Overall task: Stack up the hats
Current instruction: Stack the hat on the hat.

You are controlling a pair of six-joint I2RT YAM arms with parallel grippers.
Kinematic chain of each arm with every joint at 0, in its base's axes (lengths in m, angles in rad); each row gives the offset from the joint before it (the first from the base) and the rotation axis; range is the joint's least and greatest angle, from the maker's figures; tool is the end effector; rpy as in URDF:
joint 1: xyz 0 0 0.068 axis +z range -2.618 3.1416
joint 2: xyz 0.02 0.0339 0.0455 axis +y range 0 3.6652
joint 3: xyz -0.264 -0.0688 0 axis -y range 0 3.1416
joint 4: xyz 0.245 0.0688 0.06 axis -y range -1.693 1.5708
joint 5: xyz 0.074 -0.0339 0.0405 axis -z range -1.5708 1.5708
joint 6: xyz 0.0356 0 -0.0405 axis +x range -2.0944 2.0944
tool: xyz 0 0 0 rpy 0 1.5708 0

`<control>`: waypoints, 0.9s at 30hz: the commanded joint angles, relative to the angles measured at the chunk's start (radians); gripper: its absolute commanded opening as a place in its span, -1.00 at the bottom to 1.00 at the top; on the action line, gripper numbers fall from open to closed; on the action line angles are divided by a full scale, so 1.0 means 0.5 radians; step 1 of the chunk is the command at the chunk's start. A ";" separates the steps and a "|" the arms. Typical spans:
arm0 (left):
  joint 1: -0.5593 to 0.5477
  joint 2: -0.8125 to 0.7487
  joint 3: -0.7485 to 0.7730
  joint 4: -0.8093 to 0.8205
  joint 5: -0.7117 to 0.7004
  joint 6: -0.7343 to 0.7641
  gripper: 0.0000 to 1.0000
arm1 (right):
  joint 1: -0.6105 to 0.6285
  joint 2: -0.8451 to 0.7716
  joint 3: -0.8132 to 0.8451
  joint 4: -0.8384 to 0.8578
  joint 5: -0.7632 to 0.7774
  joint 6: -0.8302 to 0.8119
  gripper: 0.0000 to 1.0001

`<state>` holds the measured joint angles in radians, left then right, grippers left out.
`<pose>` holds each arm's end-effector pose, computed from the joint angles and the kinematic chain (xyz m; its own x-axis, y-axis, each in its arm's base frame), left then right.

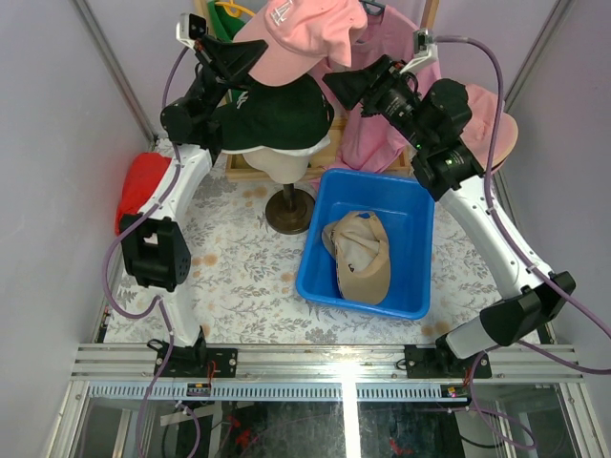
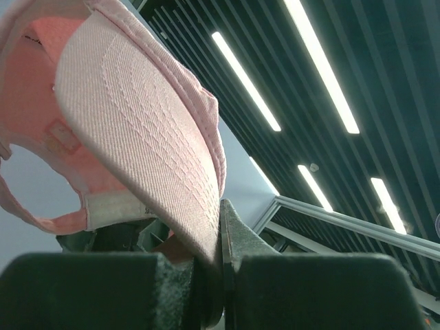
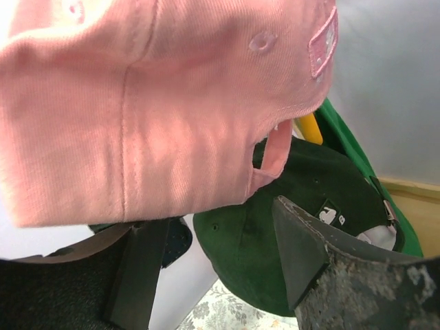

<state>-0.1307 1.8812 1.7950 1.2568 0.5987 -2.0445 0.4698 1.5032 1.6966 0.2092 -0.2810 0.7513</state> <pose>0.3842 -0.0707 0.4988 -0.7061 -0.6486 -0.2842 0.6642 -0.4674 -0.5835 0.2903 0.1585 0.5253 -0.1969 0.6355 -0.7465 -0.7226 0.4206 0.5486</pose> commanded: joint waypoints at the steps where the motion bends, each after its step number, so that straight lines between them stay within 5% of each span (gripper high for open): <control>1: -0.035 0.008 0.000 0.043 0.000 -0.240 -1.00 | 0.055 0.063 0.181 -0.120 0.251 -0.202 0.37; 10: 0.025 -0.027 -0.233 0.190 0.060 -0.281 -1.00 | 0.066 0.272 0.284 -0.195 0.702 -0.317 0.36; 27: 0.229 -0.108 -0.464 0.375 0.183 -0.524 -1.00 | 0.066 0.329 0.080 -0.051 0.945 -0.458 0.36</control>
<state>-0.0196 1.8748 1.5826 1.3388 0.6720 -2.0445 0.4973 1.6863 1.7485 0.1192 0.1410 0.5587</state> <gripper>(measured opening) 0.026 0.681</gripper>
